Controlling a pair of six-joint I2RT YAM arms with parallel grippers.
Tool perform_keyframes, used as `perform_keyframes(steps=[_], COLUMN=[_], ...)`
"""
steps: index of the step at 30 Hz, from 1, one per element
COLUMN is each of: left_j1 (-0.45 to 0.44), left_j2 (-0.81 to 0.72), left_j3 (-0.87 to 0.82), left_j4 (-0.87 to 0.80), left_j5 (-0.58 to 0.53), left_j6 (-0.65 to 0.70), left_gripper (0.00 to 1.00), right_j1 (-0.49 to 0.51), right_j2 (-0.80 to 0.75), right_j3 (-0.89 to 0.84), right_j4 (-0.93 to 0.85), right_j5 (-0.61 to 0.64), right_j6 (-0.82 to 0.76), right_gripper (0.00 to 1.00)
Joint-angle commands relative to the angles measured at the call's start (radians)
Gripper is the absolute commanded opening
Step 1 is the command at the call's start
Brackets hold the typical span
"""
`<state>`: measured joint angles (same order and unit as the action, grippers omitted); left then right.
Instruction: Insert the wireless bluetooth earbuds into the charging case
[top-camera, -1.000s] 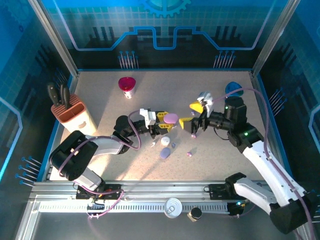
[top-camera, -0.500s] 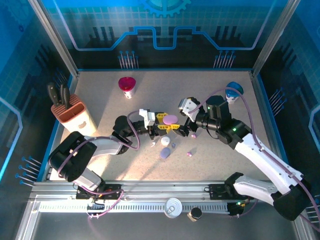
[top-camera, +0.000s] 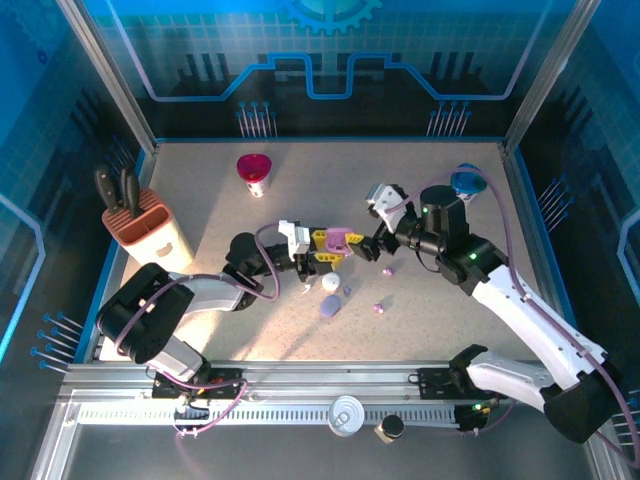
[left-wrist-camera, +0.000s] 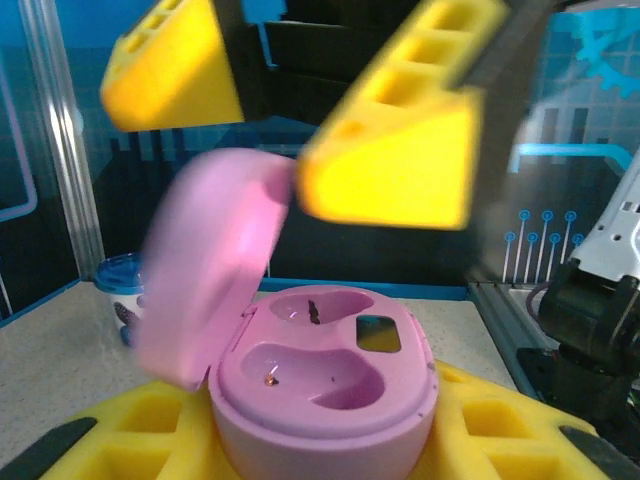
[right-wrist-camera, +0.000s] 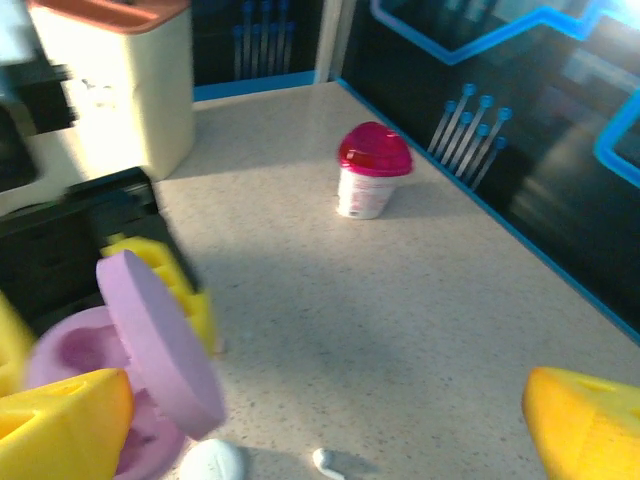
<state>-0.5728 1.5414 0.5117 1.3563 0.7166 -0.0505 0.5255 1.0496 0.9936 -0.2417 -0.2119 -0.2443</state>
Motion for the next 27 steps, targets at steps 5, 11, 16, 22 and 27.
perform_keyframes(steps=[5, 11, 16, 22, 27], left_j1=[-0.003, 0.015, 0.075, 0.145, 0.191], left_j2=[-0.027, -0.019, -0.027, -0.064, -0.087], left_j3=[-0.009, -0.019, -0.041, -0.061, -0.077], left_j4=[0.045, 0.046, 0.046, 0.046, 0.046], left_j5=[0.051, 0.021, 0.009, 0.008, 0.009], left_j6=[0.013, 0.012, 0.005, -0.004, -0.018], left_gripper=[0.37, 0.37, 0.38, 0.38, 0.38], right_j1=[-0.041, -0.051, -0.077, -0.148, -0.157], right_j2=[0.012, -0.049, -0.123, -0.148, -0.034], right_j3=[0.032, 0.006, -0.058, -0.219, -0.256], right_j4=[0.034, 0.059, 0.115, 0.194, 0.121], right_j5=[-0.009, -0.14, -0.119, -0.077, -0.041], right_j6=[0.05, 0.063, 0.248, 0.526, 0.671], right_gripper=[1.0, 1.0, 1.0, 1.0, 0.93])
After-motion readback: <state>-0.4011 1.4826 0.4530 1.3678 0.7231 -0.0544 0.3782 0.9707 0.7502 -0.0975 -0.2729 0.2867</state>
